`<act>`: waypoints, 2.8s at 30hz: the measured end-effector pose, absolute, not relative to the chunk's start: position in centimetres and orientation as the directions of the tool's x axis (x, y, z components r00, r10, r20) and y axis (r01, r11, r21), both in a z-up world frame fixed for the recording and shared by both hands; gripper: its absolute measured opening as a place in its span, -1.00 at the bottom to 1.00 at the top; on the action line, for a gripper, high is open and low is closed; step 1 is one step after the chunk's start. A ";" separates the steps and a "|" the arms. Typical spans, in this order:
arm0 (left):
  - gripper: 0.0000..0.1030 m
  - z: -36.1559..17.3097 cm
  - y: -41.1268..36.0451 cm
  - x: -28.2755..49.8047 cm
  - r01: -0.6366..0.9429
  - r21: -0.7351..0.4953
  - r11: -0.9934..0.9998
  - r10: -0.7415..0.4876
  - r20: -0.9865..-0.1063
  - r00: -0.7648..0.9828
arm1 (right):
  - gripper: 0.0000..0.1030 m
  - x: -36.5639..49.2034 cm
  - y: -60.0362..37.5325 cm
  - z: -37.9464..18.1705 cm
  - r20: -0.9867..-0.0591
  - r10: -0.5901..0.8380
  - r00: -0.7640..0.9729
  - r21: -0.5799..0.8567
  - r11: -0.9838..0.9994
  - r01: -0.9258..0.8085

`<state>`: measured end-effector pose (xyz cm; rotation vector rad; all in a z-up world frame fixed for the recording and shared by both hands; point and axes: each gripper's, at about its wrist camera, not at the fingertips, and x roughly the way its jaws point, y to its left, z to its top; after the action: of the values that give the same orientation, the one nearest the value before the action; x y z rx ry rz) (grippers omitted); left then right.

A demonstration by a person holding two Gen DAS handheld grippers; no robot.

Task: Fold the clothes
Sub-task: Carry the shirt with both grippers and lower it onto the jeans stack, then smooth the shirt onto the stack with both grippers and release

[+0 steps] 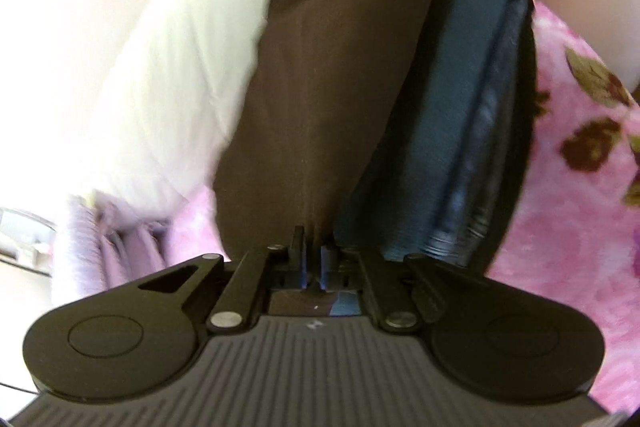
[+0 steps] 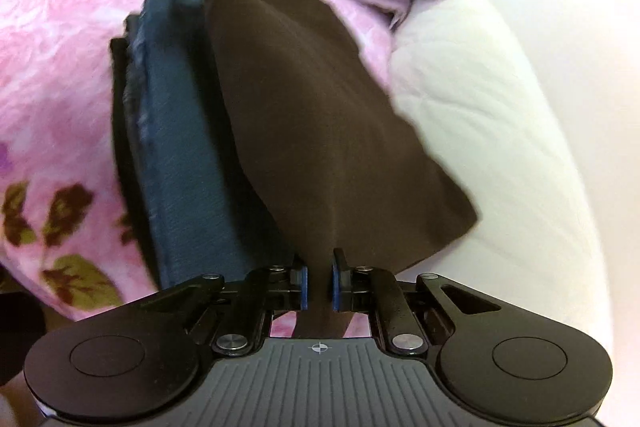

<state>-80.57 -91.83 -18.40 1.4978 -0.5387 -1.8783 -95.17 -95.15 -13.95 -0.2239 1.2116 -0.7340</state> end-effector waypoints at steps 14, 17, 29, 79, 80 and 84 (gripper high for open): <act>-0.94 -19.2 -90.0 -78.7 0.280 0.674 -0.684 -0.724 -0.675 -0.143 | -0.83 -94.3 -94.1 -15.2 -0.792 -0.596 0.128 -0.511 0.764 0.395; -0.94 -18.5 -89.7 -78.8 0.298 0.678 -0.672 -0.735 -0.660 -0.156 | -0.83 -94.4 -94.3 -14.2 -0.782 -0.609 0.133 -0.514 0.751 0.413; -0.94 -19.6 -89.6 -78.0 0.270 0.677 -0.685 -0.725 -0.671 -0.156 | -0.82 -94.4 -93.4 -16.5 -0.785 -0.609 0.112 -0.536 0.759 0.371; -0.88 -12.0 -101.1 -79.0 0.591 0.471 -0.655 -0.682 -0.705 -0.194 | -0.49 -96.0 -104.1 -10.4 -0.783 -0.604 0.147 -0.247 0.519 0.818; -0.88 -12.7 -101.7 -79.3 0.584 0.467 -0.663 -0.668 -0.722 -0.181 | -0.49 -96.3 -105.6 -10.9 -0.781 -0.609 0.137 -0.248 0.504 0.828; -0.88 -15.4 -102.4 -79.3 0.547 0.468 -0.694 -0.625 -0.769 -0.134 | -0.50 -97.2 -111.5 -13.6 -0.800 -0.590 0.112 -0.229 0.471 0.852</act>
<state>-79.34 -102.36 -15.42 1.3476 -0.0930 -1.9123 -97.20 -111.50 -13.64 0.3213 0.9869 -1.0851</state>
